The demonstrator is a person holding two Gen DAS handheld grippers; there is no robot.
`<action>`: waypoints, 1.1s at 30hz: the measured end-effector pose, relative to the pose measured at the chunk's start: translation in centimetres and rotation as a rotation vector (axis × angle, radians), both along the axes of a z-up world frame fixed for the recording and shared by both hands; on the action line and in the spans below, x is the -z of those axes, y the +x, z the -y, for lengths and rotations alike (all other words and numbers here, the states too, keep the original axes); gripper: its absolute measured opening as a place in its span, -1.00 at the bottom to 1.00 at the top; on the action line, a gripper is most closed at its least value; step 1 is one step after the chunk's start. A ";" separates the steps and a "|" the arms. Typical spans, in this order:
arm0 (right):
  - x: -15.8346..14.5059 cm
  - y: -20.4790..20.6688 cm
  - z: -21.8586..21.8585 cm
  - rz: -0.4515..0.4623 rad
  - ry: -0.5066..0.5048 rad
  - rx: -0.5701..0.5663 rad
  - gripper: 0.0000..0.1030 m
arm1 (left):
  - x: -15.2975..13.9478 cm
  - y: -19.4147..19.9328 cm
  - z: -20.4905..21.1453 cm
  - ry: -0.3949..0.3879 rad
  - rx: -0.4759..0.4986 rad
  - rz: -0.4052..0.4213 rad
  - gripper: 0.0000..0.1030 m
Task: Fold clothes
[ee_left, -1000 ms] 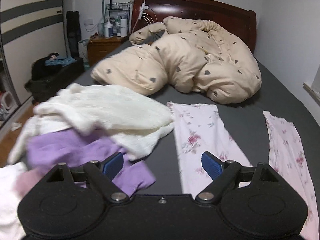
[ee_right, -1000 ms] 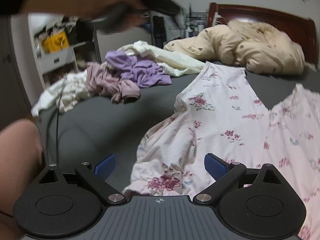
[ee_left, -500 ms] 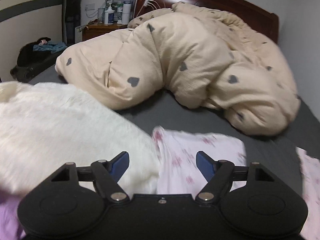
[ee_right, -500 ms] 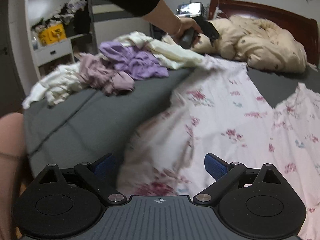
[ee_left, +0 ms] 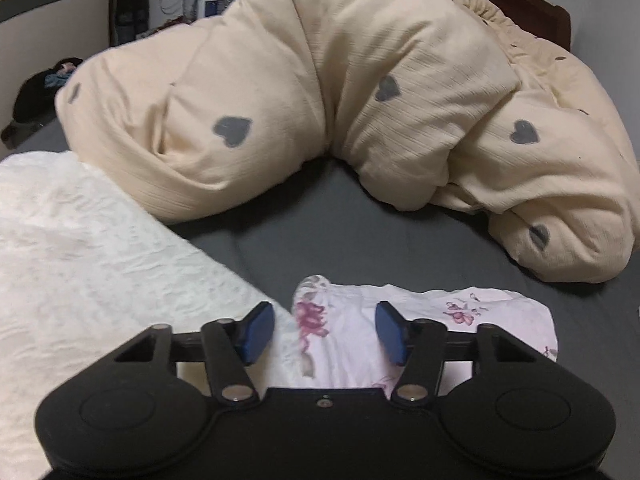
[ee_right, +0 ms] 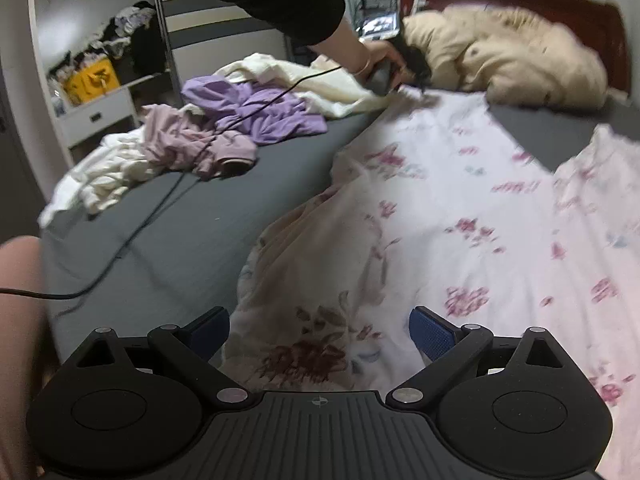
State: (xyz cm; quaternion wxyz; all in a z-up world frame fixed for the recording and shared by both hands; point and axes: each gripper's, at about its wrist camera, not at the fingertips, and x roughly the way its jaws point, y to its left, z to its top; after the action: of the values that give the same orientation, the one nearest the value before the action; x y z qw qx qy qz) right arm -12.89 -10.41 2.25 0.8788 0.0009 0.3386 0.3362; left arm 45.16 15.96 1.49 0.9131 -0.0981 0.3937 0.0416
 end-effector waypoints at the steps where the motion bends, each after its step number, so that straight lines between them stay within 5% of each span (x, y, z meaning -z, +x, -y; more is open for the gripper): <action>1: -0.1 -0.1 0.0 -0.005 0.013 -0.008 0.88 | 0.1 0.1 0.0 -0.002 0.000 0.000 -0.04; 8: -1.4 -1.3 -0.1 0.086 -0.018 -0.094 0.87 | 0.3 0.5 -0.2 0.006 -0.046 0.022 -0.05; 10: -1.7 -1.7 -0.3 0.111 -0.042 -0.110 0.84 | 0.2 0.3 0.0 0.003 -0.046 0.029 -0.22; 12: -1.2 -2.3 -1.0 0.132 -0.090 -0.116 0.61 | -0.1 0.1 0.2 0.007 -0.046 0.032 -0.62; 15: -1.1 -3.0 -1.6 0.160 -0.115 -0.136 0.45 | -0.5 -0.1 0.6 0.012 -0.048 0.037 -0.80; 25: -0.8 -5.0 -2.9 0.278 -0.145 -0.223 0.42 | -2.5 -0.3 1.7 0.038 -0.047 0.056 -0.89; 27: -0.8 -5.4 -3.1 0.289 -0.167 -0.243 0.28 | -2.8 -0.5 1.9 0.047 -0.042 0.053 -0.89; 33: -1.4 -6.6 -3.3 0.368 -0.267 -0.254 0.28 | -2.9 -1.2 2.5 0.070 -0.029 0.037 -0.89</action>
State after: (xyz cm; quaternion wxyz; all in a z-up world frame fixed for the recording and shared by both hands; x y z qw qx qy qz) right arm -19.51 -7.14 3.64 0.8685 -0.2188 0.2120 0.3909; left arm 43.97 13.49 4.37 0.9224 -0.0726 0.3735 0.0670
